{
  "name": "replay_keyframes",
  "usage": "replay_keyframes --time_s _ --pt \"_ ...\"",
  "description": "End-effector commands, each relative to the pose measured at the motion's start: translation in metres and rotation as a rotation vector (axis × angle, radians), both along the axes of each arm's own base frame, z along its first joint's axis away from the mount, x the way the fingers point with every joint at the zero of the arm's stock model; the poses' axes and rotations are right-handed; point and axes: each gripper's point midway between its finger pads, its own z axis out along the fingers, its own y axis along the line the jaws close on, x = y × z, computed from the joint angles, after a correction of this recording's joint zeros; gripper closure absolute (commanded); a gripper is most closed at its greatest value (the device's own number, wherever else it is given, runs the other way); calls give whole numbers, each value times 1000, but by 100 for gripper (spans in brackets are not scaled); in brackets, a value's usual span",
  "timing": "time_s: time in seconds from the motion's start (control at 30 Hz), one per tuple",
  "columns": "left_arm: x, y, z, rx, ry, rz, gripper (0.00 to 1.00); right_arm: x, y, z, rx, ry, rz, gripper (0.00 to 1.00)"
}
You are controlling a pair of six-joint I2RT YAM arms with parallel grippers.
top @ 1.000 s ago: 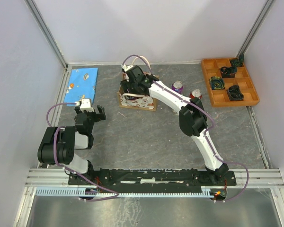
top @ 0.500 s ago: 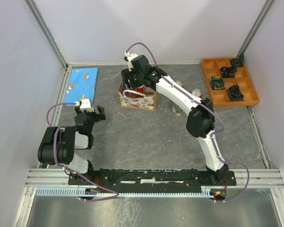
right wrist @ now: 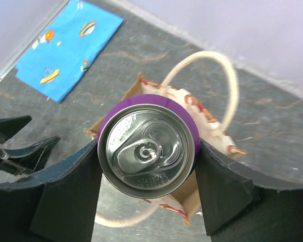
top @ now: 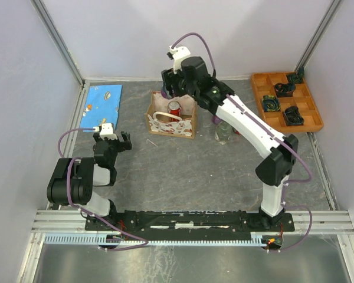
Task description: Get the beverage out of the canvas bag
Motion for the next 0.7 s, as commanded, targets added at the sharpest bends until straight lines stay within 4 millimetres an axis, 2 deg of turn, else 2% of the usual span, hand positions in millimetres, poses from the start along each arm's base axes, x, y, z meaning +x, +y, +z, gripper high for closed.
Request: replay_keyframes --time_s 0.0,0.2,0.23,0.33,0.43,0.53,0.67 --pt "9 2 18 45 -62 -2 1 -2 -50 111 56 -279 -136 100" --pt "9 2 18 45 -62 -2 1 -24 -114 121 -61 -308 -298 100" --pt "9 2 19 45 -64 -2 1 -31 -130 128 -65 -320 -337 100" --pt "9 2 19 45 -65 -1 1 -41 -168 122 -110 -316 -443 100" --pt "9 2 19 44 -64 -2 1 -51 -211 112 -133 -298 -563 100" --pt "9 2 19 45 -65 0 1 -62 -250 91 -121 -239 -658 100" --pt "9 2 19 45 -63 0 1 -79 -281 52 -117 -166 -731 100"
